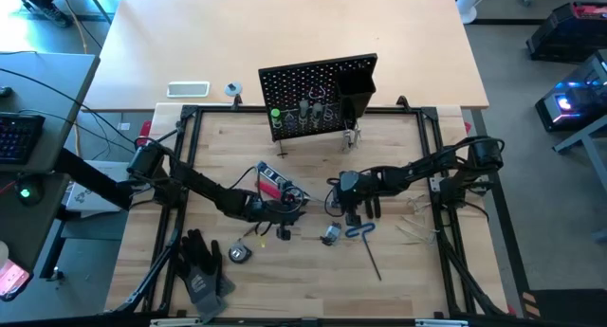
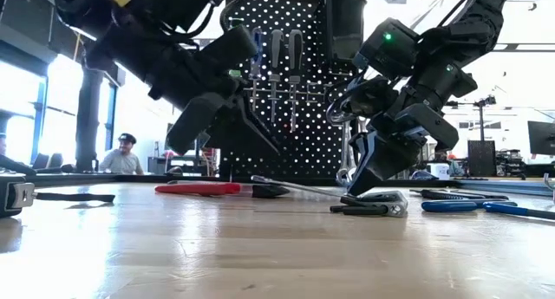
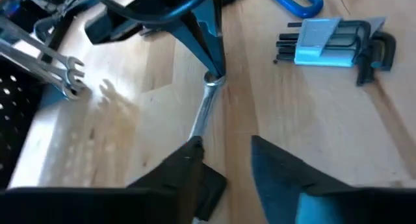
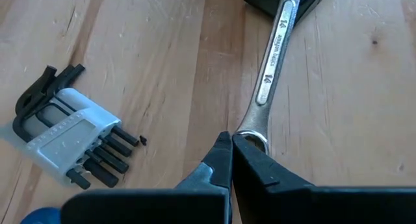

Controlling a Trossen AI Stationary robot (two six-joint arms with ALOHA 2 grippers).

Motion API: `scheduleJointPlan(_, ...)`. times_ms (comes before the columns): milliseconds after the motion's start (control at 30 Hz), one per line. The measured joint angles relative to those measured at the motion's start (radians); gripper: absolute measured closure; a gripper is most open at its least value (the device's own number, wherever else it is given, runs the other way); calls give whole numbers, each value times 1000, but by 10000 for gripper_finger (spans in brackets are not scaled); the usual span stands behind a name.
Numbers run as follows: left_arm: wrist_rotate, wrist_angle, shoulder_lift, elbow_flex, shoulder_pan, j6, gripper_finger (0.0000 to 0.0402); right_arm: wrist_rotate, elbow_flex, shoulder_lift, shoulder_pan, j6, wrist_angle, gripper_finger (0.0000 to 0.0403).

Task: Hang tools onto peg board
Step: Hang the wrench onto the pegboard

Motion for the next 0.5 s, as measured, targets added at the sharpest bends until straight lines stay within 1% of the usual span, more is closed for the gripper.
scheduleJointPlan(133, 21, -21, 0, 17, 17, 38, 220, -1, -1, 0, 0, 0, 3, 402)
scheduleJointPlan(233, 65, -81, 0, 45, 47, 38, 192, -3, -1, 1, 0, 0, 7, 402)
scheduleJointPlan(367, 115, -191, 4, 103, 91, 33, 185, -5, -2, 2, 0, 0, 14, 403)
scheduleJointPlan(500, 191, -283, 4, 161, 138, 38, 195, -5, -2, 2, 0, 6, 14, 403)
